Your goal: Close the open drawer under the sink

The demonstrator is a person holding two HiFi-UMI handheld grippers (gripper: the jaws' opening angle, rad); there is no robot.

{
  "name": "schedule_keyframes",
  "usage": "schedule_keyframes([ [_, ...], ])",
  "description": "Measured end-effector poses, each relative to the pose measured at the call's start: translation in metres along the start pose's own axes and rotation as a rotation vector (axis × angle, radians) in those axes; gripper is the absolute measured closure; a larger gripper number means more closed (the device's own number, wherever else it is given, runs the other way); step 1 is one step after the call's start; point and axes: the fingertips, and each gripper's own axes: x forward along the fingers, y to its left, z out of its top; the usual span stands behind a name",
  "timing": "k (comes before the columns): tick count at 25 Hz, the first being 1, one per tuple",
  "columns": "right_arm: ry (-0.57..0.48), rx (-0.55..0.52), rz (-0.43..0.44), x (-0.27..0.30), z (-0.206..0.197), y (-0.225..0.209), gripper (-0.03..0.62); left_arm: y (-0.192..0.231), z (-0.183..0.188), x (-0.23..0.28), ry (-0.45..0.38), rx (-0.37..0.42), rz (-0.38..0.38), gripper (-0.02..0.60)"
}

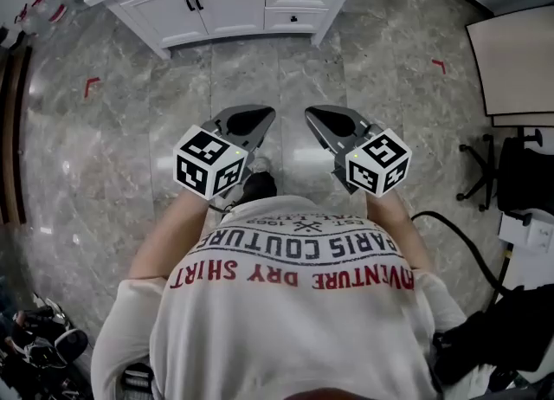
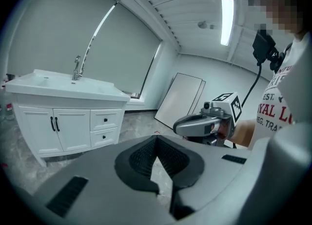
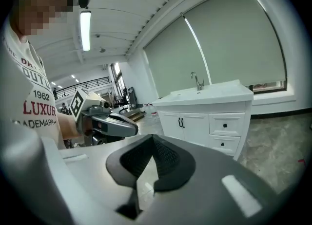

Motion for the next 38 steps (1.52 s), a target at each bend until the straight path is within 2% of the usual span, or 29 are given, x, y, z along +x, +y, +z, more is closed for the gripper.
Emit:
schedule_keyframes([
  [4, -0.005, -0.001, -0.022, -0.075, -0.045, 0.048, 0.592, -0.084, -0.034, -0.018, -0.025, 0.027, -0.007, 0.580],
  [9, -0.031, 0.004, -0.034, -0.162, -0.079, 0.100, 0.592, -0.194, -0.071, -0.036, -0.029, 0.031, -0.031, 0.580],
  [15, -0.044, 0.004, -0.031, -0.221, -0.104, 0.150, 0.592, -0.265, -0.097, -0.061, -0.007, 0.049, -0.044, 0.580],
  [24, -0.063, 0.021, -0.038, -0.245, -0.125, 0.179, 0.592, -0.298, -0.121, -0.082, 0.000, 0.068, -0.029, 0.580],
  [38, -0.066, -0.005, -0.040, -0.254, -0.131, 0.200, 0.592, -0.311, -0.128, -0.099, -0.017, 0.082, -0.022, 0.580],
])
